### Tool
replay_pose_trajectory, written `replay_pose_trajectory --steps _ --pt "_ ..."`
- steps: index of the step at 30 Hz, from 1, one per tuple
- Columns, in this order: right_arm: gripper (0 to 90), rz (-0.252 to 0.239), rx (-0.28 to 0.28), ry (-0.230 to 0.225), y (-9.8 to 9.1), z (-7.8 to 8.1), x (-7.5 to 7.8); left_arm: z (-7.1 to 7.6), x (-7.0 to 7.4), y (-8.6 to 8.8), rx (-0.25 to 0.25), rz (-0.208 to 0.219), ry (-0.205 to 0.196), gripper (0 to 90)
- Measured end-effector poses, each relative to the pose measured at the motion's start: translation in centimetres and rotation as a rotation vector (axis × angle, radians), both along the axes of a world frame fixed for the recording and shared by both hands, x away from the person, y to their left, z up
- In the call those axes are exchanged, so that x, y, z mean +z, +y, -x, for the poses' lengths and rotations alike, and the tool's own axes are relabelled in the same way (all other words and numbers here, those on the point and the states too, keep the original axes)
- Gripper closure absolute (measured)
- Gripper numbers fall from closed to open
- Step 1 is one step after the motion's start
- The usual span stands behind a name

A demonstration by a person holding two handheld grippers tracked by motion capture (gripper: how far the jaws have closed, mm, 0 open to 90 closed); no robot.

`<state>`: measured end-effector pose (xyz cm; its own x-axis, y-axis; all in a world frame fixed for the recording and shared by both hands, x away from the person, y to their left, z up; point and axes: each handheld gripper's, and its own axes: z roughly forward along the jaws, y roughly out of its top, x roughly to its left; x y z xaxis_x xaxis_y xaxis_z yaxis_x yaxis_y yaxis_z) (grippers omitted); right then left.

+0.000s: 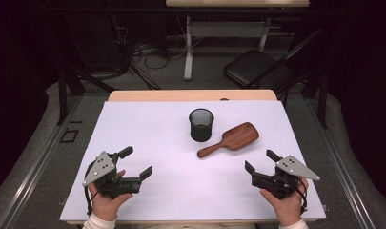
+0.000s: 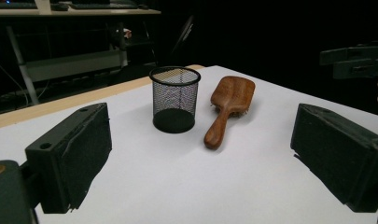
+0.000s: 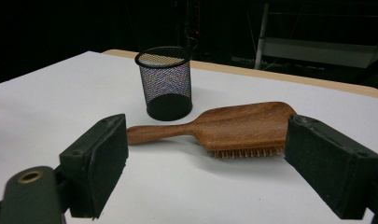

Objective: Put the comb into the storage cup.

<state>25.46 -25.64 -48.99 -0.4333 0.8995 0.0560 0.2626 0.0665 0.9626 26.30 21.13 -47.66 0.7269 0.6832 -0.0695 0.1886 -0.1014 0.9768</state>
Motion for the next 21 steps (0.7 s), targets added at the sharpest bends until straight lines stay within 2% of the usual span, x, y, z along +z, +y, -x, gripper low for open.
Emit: replay_pose_trajectory --steps 9,13,21 --pt "13.8 0.03 0.003 0.023 0.2 -0.1 -0.2 0.1 -0.1 0.0 0.003 0.008 -0.002 5.3" --pt "14.3 0.029 0.013 0.014 0.5 -0.3 -0.2 0.2 -0.1 -0.1 0.002 0.002 0.0 5.3" --pt "17.1 0.083 0.029 0.034 1.4 -0.8 -0.7 0.3 -0.3 -0.1 0.006 -0.007 0.003 5.3"
